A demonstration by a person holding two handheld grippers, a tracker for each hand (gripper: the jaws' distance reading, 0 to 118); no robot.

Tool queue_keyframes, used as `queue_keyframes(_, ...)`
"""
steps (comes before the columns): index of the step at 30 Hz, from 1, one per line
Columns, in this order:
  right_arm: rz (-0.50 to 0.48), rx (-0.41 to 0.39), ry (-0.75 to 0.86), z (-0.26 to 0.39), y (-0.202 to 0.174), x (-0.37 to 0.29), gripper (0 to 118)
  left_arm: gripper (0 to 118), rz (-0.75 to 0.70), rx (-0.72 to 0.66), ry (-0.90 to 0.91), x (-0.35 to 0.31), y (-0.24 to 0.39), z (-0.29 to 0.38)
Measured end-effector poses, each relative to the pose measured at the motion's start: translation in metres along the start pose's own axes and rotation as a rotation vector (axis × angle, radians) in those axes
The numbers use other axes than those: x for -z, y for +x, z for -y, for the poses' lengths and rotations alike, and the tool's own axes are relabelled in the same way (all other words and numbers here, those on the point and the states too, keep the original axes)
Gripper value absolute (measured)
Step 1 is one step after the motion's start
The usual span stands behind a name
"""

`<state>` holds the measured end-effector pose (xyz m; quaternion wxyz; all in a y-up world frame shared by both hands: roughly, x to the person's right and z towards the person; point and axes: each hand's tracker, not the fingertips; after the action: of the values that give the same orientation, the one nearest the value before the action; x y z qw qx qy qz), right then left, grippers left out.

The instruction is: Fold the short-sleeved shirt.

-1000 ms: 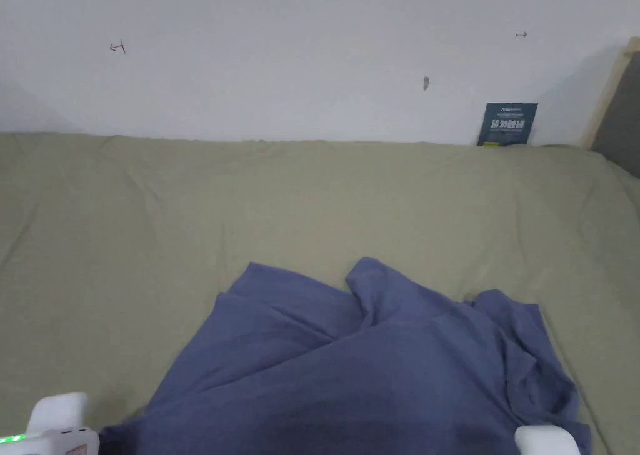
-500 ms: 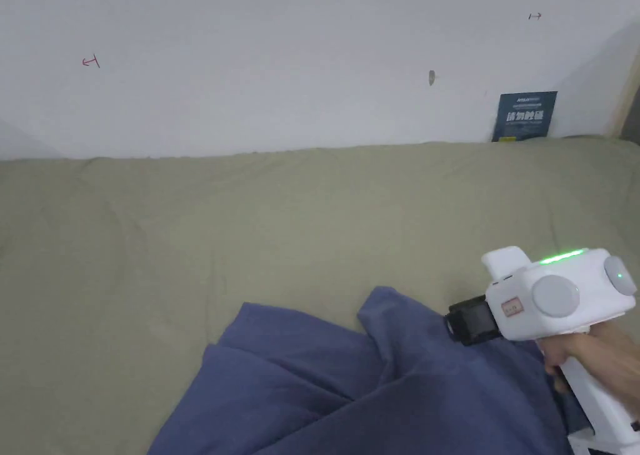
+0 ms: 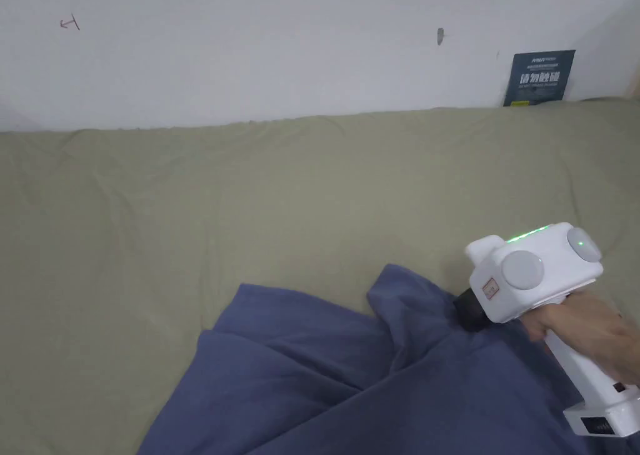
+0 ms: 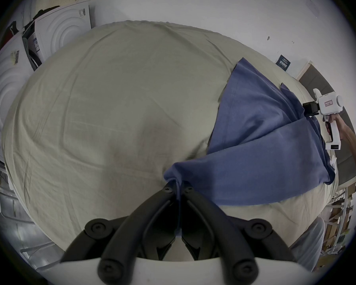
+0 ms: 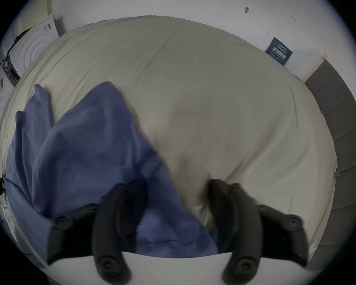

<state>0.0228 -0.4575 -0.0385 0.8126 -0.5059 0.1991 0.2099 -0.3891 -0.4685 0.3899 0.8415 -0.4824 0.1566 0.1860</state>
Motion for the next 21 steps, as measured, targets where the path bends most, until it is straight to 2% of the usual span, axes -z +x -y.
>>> queue_keyframes(1, 0.002, 0.022, 0.019, 0.002, -0.004, -0.009, 4, 0, 0.001, 0.0, 0.003, 0.0, -0.001, 0.0)
queue_keyframes(2, 0.012, 0.04, 0.073, 0.007, -0.005, -0.019, 0, 0, 0.005, -0.008, 0.005, -0.001, -0.002, 0.001)
queue_keyframes(3, 0.006, 0.028, 0.065, 0.016, -0.004, -0.03, 0, 0, 0.006, -0.014, 0.005, -0.001, -0.002, 0.001)
queue_keyframes(4, -0.006, 0.046, 0.083, 0.023, -0.001, -0.043, 0, 0, 0.004, -0.01, 0.003, -0.001, -0.001, 0.0)
queue_keyframes(5, -0.062, 0.082, 0.092, 0.032, 0.002, -0.058, 0, 0, 0.001, 0.004, -0.001, -0.001, 0.002, -0.001)
queue_keyframes(6, -0.072, 0.112, 0.121, 0.042, 0.005, -0.075, 0, 0, -0.007, 0.021, -0.004, -0.003, 0.003, -0.002)
queue_keyframes(10, -0.099, 0.147, 0.245, 0.075, 0.017, -0.152, 0, 0, -0.042, 0.076, 0.017, -0.016, 0.013, -0.003)
queue_keyframes(15, -0.096, 0.16, 0.45, 0.125, 0.015, -0.267, 0, 0, -0.014, 0.061, 0.15, -0.06, 0.029, -0.015)
queue_keyframes(21, -0.027, 0.148, 0.651, 0.155, 0.023, -0.386, 0, 0, 0.052, 0.072, 0.338, -0.14, 0.059, -0.05)
